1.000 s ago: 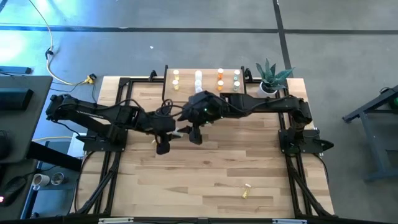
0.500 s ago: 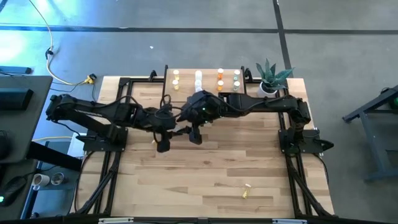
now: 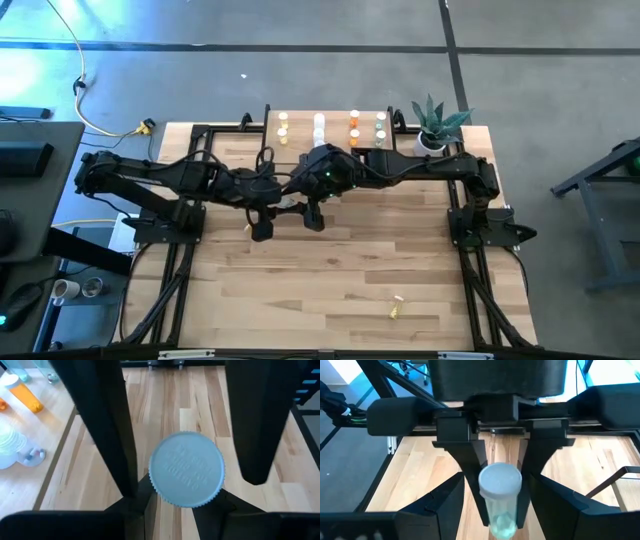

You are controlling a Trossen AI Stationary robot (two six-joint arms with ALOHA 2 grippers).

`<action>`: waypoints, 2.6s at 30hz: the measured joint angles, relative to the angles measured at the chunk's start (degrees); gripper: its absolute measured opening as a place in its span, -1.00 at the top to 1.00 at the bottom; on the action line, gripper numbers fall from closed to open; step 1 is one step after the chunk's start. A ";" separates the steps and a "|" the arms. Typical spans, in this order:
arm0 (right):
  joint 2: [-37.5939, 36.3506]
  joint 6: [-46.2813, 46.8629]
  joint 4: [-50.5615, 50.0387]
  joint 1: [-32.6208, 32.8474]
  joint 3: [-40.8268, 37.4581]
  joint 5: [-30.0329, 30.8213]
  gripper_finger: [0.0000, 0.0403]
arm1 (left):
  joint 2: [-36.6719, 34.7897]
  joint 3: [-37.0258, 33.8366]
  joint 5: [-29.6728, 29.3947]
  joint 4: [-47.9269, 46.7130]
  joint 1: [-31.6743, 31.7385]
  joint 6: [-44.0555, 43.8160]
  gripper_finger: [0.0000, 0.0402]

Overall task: Pick and place medicine bottles onto shelf by color
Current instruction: Put the blue medicine bottle on the shelf aligned with the other blue medicine bottles

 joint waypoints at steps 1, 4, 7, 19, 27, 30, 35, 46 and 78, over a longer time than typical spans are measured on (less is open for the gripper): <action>-0.01 -0.01 -0.03 0.00 0.00 -0.01 -0.04 | 0.19 0.02 -0.08 0.11 0.00 -0.08 0.54; -0.02 0.06 -0.13 0.00 0.00 -0.01 -0.04 | 0.45 -0.07 -0.15 0.10 0.00 -0.13 0.54; -0.02 0.14 -0.09 0.00 0.00 -0.01 -0.01 | 0.37 -0.02 -0.18 0.36 0.00 -0.14 0.54; 0.24 0.46 -0.94 0.00 0.00 -0.19 0.34 | 0.61 -0.02 -0.23 0.78 0.00 -1.35 0.54; 0.28 0.43 -1.42 0.00 0.00 -0.20 0.50 | 0.87 -0.04 -0.20 0.69 0.00 -2.13 0.54; 0.28 0.42 -1.49 0.00 0.00 -0.20 0.50 | 0.87 -0.04 -0.18 0.67 0.00 -2.11 0.54; 0.28 0.43 -1.64 0.00 0.00 -0.18 0.50 | 0.87 -0.04 -0.16 0.60 0.00 -2.82 0.48; -0.37 0.60 -3.11 -0.18 0.07 1.97 0.50 | 0.87 -0.04 -0.20 0.56 0.00 -4.25 0.11; -17.75 -5.00 -14.19 -9.93 0.06 13.54 0.50 | -0.33 5.99 -3.06 -0.31 8.98 0.90 -0.07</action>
